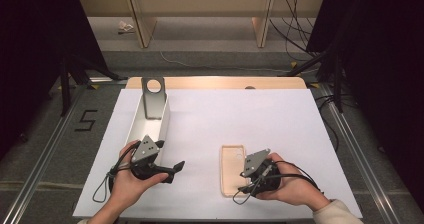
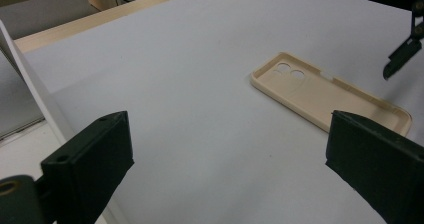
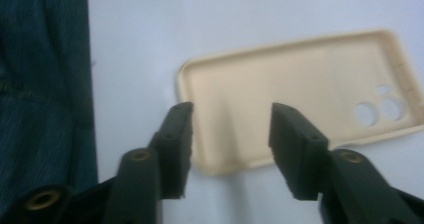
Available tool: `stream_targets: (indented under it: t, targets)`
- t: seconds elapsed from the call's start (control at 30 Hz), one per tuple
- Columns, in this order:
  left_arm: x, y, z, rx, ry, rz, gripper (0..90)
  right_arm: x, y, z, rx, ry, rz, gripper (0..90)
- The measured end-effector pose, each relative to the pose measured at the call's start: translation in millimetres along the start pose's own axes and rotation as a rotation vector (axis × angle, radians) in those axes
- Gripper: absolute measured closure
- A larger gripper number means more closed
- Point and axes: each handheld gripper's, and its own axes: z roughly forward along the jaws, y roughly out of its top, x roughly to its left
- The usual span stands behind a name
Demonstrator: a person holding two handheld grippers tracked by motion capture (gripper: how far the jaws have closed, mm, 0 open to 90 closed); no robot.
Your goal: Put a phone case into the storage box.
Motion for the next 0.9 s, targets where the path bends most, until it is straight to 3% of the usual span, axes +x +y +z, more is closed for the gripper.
stream_targets:
  t: [0.1, 0.2, 0.37, 0.57, 0.67, 0.9]
  targets:
    - [-0.1, -0.1, 0.2, 0.000, 0.000, 0.000, 4.3, -4.6, 1.1, -5.8, -0.088, -0.038, 0.039, 38.5]
    - [0.1, -0.3, 0.2, -0.001, 0.000, -0.001, 4.3, -8.7, 1.6, -10.7, -0.142, -0.065, 0.072, 31.7]
    - [-0.1, -0.8, 1.0, 0.001, -0.001, -0.001, 4.3, -11.7, -1.4, -10.0, -0.143, -0.084, 0.091, 23.6]
    - [-0.1, -0.8, 1.4, 0.003, -0.005, 0.000, 4.6, -10.1, -0.7, -2.5, -0.086, -0.074, 0.056, 23.6]
    - [-0.5, -0.6, 1.5, 0.004, -0.008, 0.005, 4.7, -9.7, 0.7, 0.6, -0.108, -0.098, 0.040, 20.8]
    - [-0.6, -0.7, 1.6, 0.005, -0.008, 0.005, 4.8, -12.1, 2.5, -0.9, -0.165, -0.132, 0.051, 19.0]
